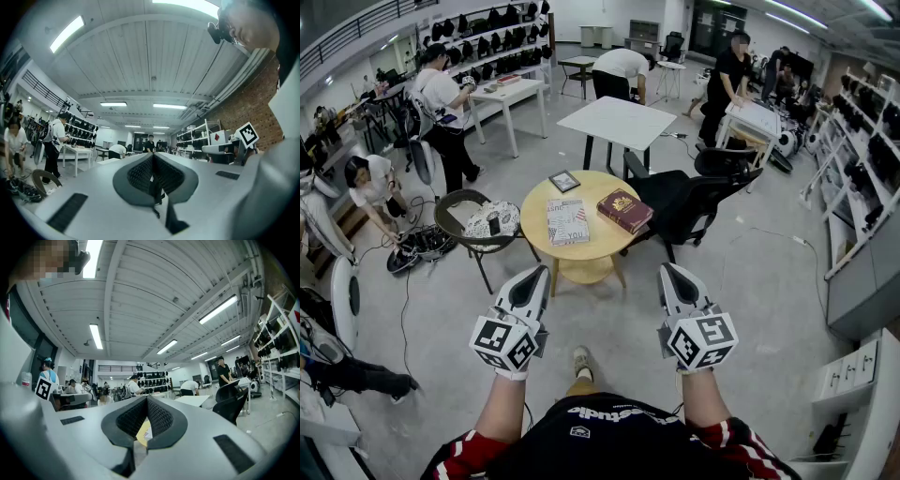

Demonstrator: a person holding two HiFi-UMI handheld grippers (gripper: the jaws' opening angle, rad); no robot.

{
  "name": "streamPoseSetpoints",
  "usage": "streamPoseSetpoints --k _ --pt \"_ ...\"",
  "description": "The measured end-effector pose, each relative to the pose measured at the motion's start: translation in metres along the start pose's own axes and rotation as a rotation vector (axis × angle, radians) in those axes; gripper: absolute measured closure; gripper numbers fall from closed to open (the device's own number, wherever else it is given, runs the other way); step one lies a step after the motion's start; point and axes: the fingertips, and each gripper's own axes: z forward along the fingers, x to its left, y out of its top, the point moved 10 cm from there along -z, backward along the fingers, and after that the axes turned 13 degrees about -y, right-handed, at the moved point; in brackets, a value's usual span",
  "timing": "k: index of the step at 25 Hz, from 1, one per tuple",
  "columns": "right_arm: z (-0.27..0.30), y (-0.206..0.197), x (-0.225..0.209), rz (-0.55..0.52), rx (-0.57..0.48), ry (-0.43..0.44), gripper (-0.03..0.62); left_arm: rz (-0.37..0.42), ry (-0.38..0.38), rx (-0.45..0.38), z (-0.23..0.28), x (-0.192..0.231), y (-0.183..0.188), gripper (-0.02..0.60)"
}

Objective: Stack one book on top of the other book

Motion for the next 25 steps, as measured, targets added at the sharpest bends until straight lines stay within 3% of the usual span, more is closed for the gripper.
streamPoseSetpoints --k 25 --pt "0.005 0.001 0.003 -0.009 -0.006 0.001 0.568 0.008 -0.002 0.008 -0.002 0.006 0.002 0.566"
